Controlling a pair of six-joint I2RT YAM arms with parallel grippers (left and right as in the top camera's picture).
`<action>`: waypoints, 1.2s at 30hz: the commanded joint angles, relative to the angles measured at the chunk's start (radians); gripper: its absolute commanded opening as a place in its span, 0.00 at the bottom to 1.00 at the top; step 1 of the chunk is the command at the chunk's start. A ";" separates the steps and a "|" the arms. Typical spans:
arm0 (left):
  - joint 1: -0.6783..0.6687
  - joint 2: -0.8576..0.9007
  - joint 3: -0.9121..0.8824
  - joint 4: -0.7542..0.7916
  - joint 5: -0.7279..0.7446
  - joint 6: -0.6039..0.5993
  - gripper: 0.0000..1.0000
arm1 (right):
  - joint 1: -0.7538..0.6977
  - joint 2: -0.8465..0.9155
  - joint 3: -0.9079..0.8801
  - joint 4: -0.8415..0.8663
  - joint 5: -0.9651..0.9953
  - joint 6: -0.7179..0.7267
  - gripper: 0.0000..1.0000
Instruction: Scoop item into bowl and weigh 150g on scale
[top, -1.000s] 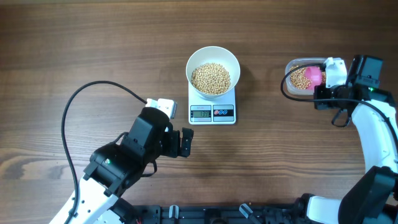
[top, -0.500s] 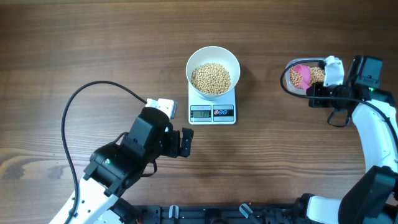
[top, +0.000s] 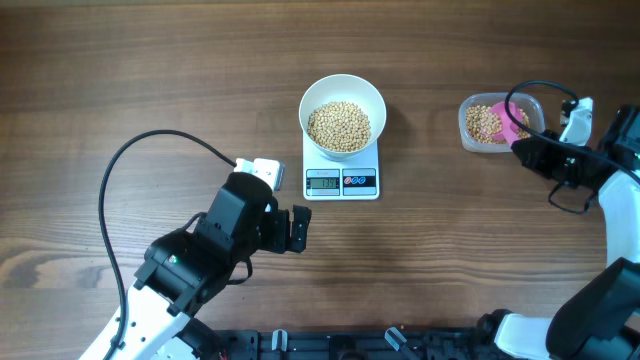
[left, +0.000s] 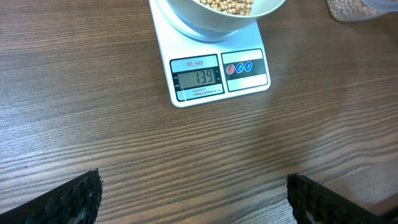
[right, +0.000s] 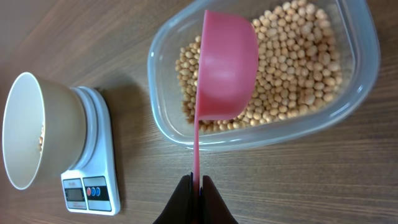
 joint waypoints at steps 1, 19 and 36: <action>-0.003 0.003 0.014 0.003 -0.017 0.012 1.00 | -0.013 0.024 0.009 -0.005 -0.066 0.016 0.04; -0.003 0.003 0.014 0.003 -0.017 0.012 1.00 | -0.244 0.024 0.009 -0.009 -0.519 0.014 0.04; -0.003 0.003 0.014 0.003 -0.017 0.012 1.00 | -0.112 0.024 0.010 0.001 -0.745 0.081 0.04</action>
